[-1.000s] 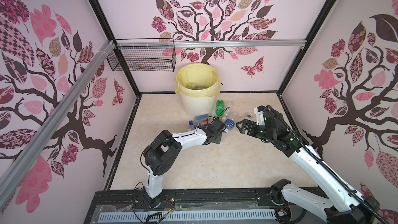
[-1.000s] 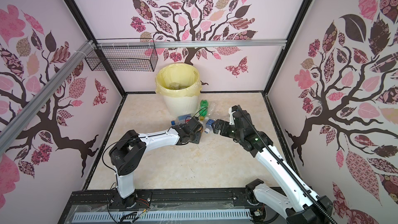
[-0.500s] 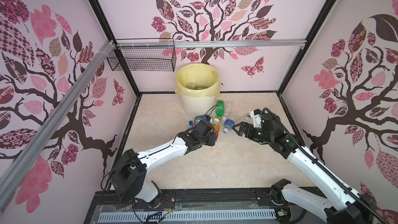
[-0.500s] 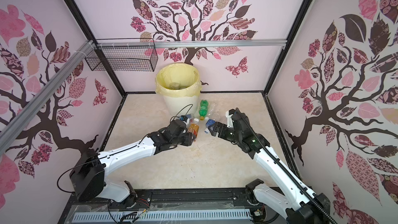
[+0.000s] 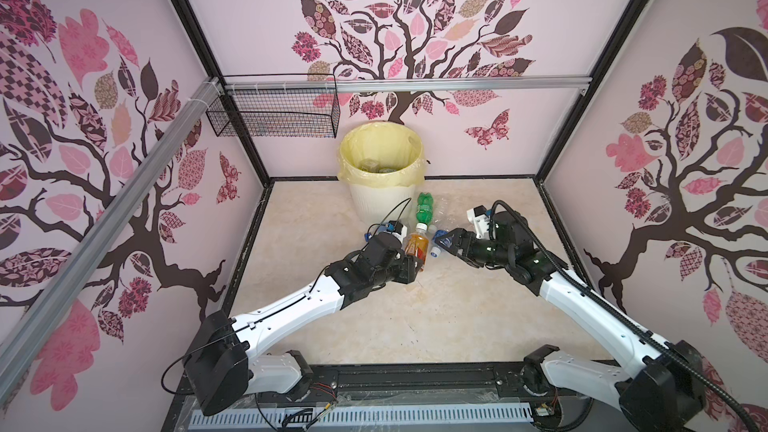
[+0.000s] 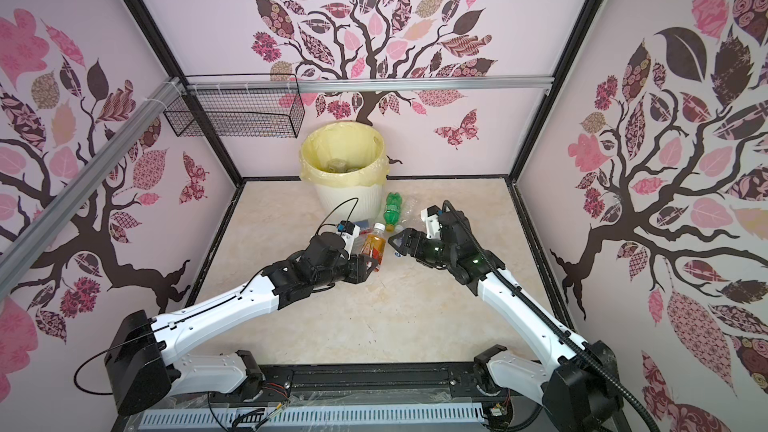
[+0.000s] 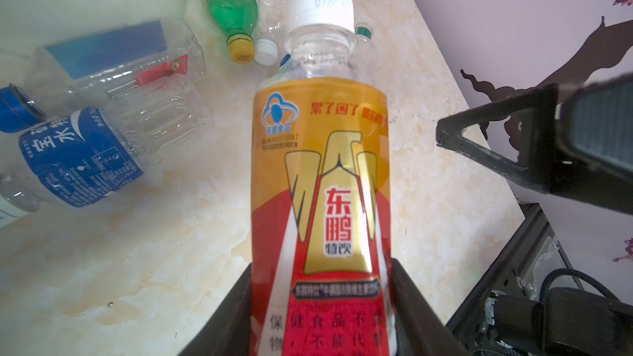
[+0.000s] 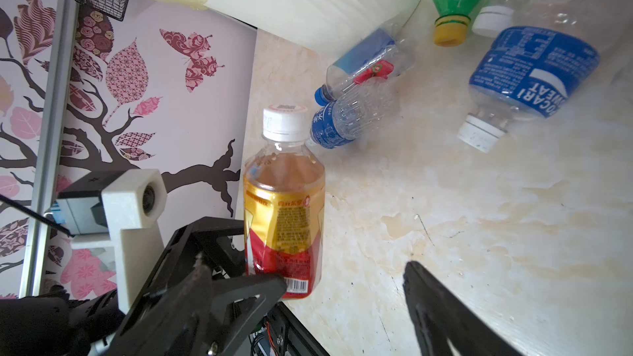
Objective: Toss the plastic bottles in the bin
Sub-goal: 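Lift the red-gold bottle toward the right gripper while the right approaches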
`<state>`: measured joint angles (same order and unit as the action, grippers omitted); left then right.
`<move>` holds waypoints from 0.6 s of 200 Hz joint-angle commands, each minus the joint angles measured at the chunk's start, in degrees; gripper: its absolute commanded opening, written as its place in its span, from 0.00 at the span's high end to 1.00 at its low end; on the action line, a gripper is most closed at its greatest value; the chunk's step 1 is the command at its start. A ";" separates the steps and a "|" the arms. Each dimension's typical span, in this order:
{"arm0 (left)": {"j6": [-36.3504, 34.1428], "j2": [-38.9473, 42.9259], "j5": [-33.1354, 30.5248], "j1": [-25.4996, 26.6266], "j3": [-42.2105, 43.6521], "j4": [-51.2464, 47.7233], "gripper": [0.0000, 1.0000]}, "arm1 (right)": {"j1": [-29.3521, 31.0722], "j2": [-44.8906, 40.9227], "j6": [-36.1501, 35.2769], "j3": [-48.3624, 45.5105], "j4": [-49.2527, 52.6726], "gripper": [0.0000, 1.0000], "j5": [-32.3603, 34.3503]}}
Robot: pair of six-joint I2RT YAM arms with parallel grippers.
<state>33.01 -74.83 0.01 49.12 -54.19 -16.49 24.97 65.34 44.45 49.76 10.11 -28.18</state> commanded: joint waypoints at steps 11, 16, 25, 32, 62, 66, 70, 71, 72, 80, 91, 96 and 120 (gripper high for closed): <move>0.73 0.82 1.29 0.69 1.44 1.81 0.54 | 2.61 3.17 1.78 1.61 -3.93 0.13 -0.98; 0.80 0.90 1.25 0.84 1.46 1.91 0.54 | 2.96 3.60 1.76 1.71 -4.08 0.13 -0.76; 0.91 1.09 1.09 1.19 1.32 2.07 0.54 | 3.35 4.20 1.92 1.79 -4.47 0.14 -0.31; 1.08 1.25 1.08 1.32 1.52 1.99 0.54 | 3.55 4.65 2.11 1.69 -4.89 0.15 -0.29; 1.44 1.95 1.30 1.55 1.91 2.19 0.54 | 4.31 6.48 2.23 2.18 -6.02 0.16 -0.29; 1.55 2.02 1.41 1.59 2.11 2.20 0.54 | 4.41 6.74 2.22 2.33 -6.14 0.16 -0.29; 1.66 2.12 1.48 1.59 2.15 2.26 0.54 | 4.54 7.00 2.22 2.53 -6.19 0.17 -0.27; 1.68 2.13 1.48 1.59 2.20 2.26 0.54 | 4.60 7.08 2.18 2.62 -6.22 0.17 -0.28; 1.74 2.14 1.53 1.59 2.27 2.34 0.54 | 4.58 7.13 2.20 2.62 -6.23 0.17 -0.29; 1.83 2.44 1.57 1.70 2.60 2.51 0.54 | 4.89 7.78 2.22 2.93 -6.41 0.17 -0.25; 1.99 2.75 1.58 1.77 2.90 2.57 0.54 | 5.17 8.75 2.18 3.39 -6.37 0.18 -0.08; 2.05 2.91 1.57 1.77 2.95 2.57 0.54 | 5.26 9.12 2.18 3.56 -6.46 0.19 -0.03; 2.36 3.58 1.51 1.88 3.45 2.52 0.54 | 6.00 10.68 2.22 4.10 -7.07 0.21 0.15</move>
<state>34.79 -72.99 1.23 50.70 -51.96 -15.46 30.06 73.87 46.54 51.07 4.25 -28.29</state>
